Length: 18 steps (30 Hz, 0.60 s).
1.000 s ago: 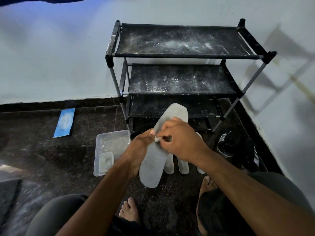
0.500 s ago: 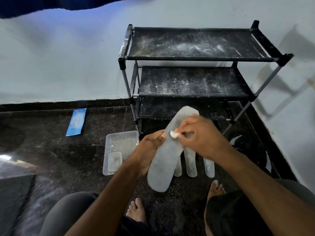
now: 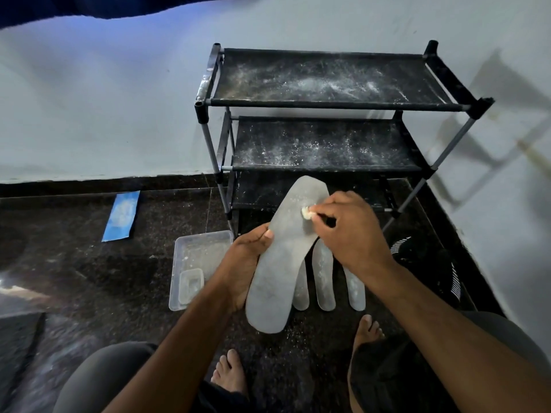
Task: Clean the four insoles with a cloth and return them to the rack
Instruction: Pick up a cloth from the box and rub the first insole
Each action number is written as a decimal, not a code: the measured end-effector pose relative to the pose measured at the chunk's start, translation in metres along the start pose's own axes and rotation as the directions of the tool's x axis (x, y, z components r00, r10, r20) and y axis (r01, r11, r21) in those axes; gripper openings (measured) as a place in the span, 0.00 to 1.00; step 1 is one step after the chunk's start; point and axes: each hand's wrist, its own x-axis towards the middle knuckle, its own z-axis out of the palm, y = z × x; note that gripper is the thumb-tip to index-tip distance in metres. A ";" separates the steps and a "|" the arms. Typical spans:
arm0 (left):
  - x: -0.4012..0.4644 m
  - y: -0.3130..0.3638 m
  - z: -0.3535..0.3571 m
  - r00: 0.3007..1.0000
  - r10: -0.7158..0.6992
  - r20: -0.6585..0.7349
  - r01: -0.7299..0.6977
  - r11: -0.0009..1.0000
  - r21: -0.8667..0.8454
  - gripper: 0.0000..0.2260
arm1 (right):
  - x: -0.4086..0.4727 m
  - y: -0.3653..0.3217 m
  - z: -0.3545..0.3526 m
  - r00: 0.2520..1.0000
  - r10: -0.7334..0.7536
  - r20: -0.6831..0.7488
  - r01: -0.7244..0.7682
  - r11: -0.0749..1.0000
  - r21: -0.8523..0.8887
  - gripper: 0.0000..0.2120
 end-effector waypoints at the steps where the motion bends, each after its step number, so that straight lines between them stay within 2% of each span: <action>1: 0.001 0.000 0.000 0.999 -0.016 0.031 0.017 1.000 -0.023 0.14 | -0.003 -0.004 0.005 0.998 -0.035 0.051 0.035 0.999 0.003 0.10; 3: 0.002 0.000 0.004 0.996 -0.039 0.082 0.040 0.999 -0.019 0.16 | -0.014 -0.016 0.018 0.969 -0.135 0.207 0.128 0.991 0.046 0.10; 5: 0.003 0.000 0.006 0.995 -0.052 0.090 0.051 0.999 0.014 0.16 | -0.020 -0.022 0.023 0.940 -0.202 0.274 0.185 0.979 0.085 0.10; 7: 0.004 0.000 0.005 0.996 -0.038 0.076 0.036 0.999 0.033 0.17 | -0.014 -0.018 0.017 0.964 -0.174 0.202 0.159 0.983 0.089 0.10; 10: 0.005 -0.001 -0.001 0.997 -0.028 0.073 0.026 0.999 0.038 0.21 | -0.002 -0.006 0.010 0.997 -0.078 0.010 0.078 0.997 0.001 0.10; 12: 0.005 -0.002 -0.001 0.996 -0.032 0.078 0.028 0.999 0.045 0.21 | -0.004 -0.008 0.014 0.995 -0.087 0.040 0.089 0.995 -0.039 0.10; 16: 0.007 -0.005 0.001 0.997 -0.018 0.081 0.016 1.000 0.025 0.21 | -0.021 -0.023 0.028 0.937 -0.252 0.241 0.253 0.967 0.026 0.09; 18: 0.007 -0.005 0.001 0.997 -0.017 0.072 0.017 1.000 0.007 0.21 | -0.016 -0.021 0.023 0.954 -0.232 0.190 0.228 0.973 0.043 0.09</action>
